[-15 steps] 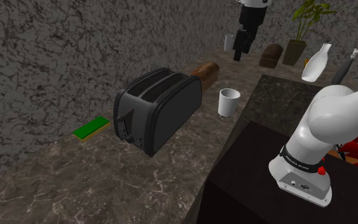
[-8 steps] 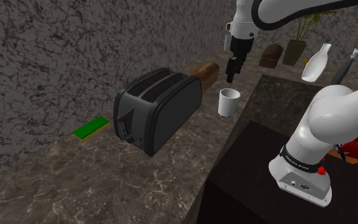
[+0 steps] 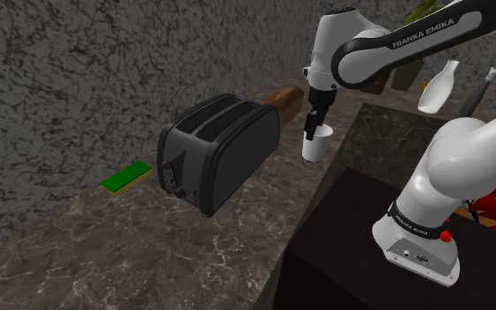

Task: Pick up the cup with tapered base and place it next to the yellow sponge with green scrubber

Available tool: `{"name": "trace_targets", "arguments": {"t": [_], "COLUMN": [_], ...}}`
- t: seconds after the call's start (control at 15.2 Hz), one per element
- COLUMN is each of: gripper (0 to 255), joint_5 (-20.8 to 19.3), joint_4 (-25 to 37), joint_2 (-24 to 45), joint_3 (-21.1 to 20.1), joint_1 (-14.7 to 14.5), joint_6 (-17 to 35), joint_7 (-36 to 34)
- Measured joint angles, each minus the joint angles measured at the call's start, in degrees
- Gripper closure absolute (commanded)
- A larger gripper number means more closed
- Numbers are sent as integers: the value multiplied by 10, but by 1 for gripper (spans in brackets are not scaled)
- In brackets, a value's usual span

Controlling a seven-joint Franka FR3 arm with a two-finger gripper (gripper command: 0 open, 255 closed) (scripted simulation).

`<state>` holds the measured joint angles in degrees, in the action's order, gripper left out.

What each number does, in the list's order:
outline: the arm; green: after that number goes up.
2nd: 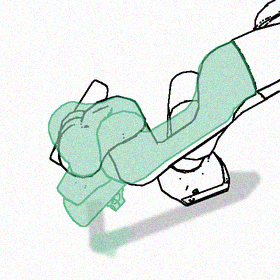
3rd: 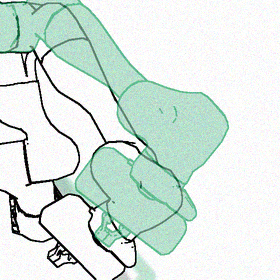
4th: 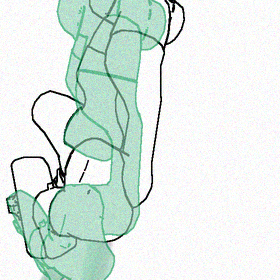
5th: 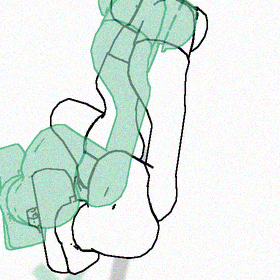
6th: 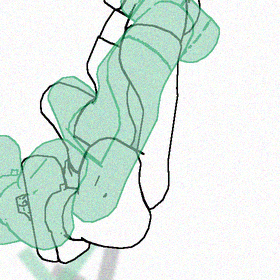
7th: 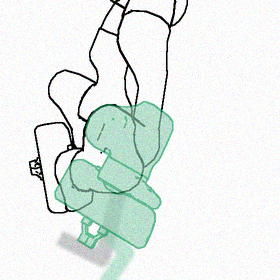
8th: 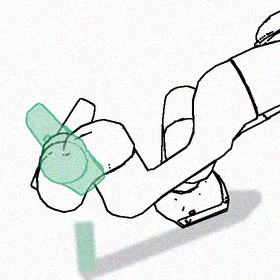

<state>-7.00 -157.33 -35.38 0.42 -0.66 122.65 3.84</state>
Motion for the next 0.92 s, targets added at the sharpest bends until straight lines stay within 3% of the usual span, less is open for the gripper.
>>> {"name": "trace_targets", "arguments": {"t": [0.46, 0.86, 0.92], "gripper": [0, 0, 255], "joint_5": [-8, -9, -9], "joint_4": [-32, -34, -34], "joint_2": [40, 44, 44], "joint_3": [2, 2, 2], "joint_1": [5, 6, 6], "joint_6": [72, 79, 79], "joint_7": [-5, -5, -5]}}
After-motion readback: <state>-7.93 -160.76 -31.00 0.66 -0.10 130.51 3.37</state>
